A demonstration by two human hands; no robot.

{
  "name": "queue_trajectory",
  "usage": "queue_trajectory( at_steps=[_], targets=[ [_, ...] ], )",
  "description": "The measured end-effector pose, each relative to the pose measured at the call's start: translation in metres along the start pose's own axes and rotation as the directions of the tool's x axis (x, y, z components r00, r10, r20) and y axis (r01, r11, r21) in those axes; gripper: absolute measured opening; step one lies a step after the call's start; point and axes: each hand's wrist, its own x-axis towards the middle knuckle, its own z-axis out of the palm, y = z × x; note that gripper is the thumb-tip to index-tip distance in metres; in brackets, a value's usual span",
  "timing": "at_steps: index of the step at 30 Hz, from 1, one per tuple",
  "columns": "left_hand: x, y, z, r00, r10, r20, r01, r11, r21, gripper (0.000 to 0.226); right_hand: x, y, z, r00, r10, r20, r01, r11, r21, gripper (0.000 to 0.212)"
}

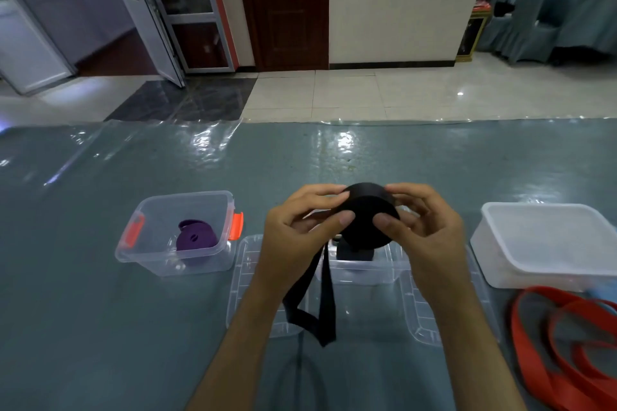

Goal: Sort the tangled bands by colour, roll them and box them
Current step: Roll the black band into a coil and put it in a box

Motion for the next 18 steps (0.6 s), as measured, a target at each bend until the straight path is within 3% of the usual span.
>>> queue_trajectory(
  at_steps=[3, 8, 14, 18],
  targets=[
    [0.003, -0.001, -0.005, 0.997, -0.013, 0.076, 0.010, 0.999, 0.042, 0.035, 0.005, 0.004, 0.000, 0.999, -0.005, -0.036, 0.007, 0.997, 0.077, 0.035],
    [0.010, -0.001, -0.006, 1.000, -0.015, -0.016, 0.016, 0.998, 0.063, 0.025, 0.016, 0.007, -0.010, 0.981, 0.139, 0.136, -0.146, 0.988, 0.048, 0.049],
    [0.018, -0.006, -0.005, 0.997, -0.068, 0.038, 0.068, 0.998, 0.004, 0.030, 0.020, 0.017, -0.012, 0.996, 0.071, 0.060, -0.076, 0.994, 0.075, 0.044],
    [0.023, -0.007, -0.004, 0.996, -0.062, -0.066, 0.065, 0.997, 0.045, 0.025, 0.023, 0.024, -0.014, 0.984, 0.150, 0.098, -0.150, 0.989, 0.000, 0.048]
  ],
)
